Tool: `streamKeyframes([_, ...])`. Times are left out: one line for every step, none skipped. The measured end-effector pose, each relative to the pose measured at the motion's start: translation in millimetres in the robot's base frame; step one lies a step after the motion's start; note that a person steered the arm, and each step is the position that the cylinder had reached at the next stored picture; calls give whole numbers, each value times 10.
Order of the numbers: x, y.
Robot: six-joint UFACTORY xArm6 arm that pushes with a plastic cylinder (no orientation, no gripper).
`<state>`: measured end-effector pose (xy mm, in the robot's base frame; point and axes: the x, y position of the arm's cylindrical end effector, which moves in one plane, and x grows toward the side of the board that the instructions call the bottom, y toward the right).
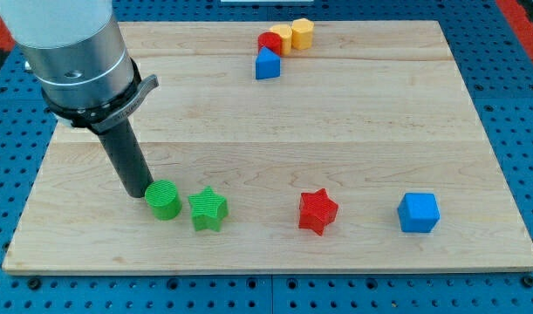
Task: Move blue triangle towards the right of the board
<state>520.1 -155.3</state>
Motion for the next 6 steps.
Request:
streamKeyframes([116,0])
streamKeyframes([-160,-35])
streamKeyframes([-646,-35])
streamKeyframes([-1055,-35])
streamKeyframes([-1397,-198])
streamKeyframes([-1959,-269])
